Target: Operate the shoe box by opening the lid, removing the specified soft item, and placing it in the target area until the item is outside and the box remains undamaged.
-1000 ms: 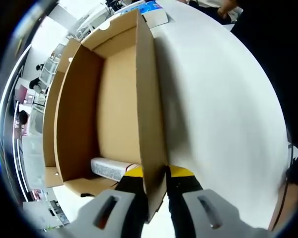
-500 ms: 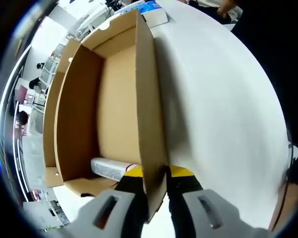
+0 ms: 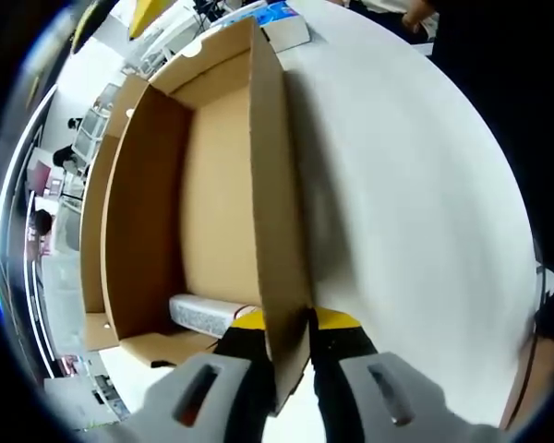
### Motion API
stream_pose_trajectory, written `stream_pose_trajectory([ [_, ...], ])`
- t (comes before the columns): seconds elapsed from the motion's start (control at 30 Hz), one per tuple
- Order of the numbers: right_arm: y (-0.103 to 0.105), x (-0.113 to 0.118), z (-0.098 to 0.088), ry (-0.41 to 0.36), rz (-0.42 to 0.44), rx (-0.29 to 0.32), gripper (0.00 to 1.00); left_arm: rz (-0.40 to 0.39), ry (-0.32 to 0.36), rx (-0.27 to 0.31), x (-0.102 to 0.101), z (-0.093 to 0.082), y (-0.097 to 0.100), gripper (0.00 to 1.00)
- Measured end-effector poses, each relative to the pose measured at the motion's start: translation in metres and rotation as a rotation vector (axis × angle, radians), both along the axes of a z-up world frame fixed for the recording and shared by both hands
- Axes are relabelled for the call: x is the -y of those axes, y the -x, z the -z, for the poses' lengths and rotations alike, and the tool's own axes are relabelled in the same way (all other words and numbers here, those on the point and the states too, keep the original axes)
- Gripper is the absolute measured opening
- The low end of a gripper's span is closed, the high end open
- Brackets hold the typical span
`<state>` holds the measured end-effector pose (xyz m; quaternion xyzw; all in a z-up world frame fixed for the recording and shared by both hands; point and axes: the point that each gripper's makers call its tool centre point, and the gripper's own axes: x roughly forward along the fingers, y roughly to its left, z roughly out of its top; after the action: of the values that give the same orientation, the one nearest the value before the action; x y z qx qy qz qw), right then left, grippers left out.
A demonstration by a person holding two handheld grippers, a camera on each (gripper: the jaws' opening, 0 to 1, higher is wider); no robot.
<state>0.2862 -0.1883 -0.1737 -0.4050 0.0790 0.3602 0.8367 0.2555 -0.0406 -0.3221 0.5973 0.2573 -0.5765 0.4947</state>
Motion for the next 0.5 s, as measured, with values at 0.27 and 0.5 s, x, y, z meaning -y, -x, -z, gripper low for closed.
stream_pose_trajectory([
  [0.27,-0.012,-0.047,0.016,0.091,-0.181,-0.043,0.55,0.008,-0.001,0.003,0.0,0.0,-0.001,0.12],
  [0.5,-0.024,-0.077,0.044,0.21,-0.307,-0.12,0.55,0.008,0.007,-0.004,0.0,0.0,-0.001,0.12],
])
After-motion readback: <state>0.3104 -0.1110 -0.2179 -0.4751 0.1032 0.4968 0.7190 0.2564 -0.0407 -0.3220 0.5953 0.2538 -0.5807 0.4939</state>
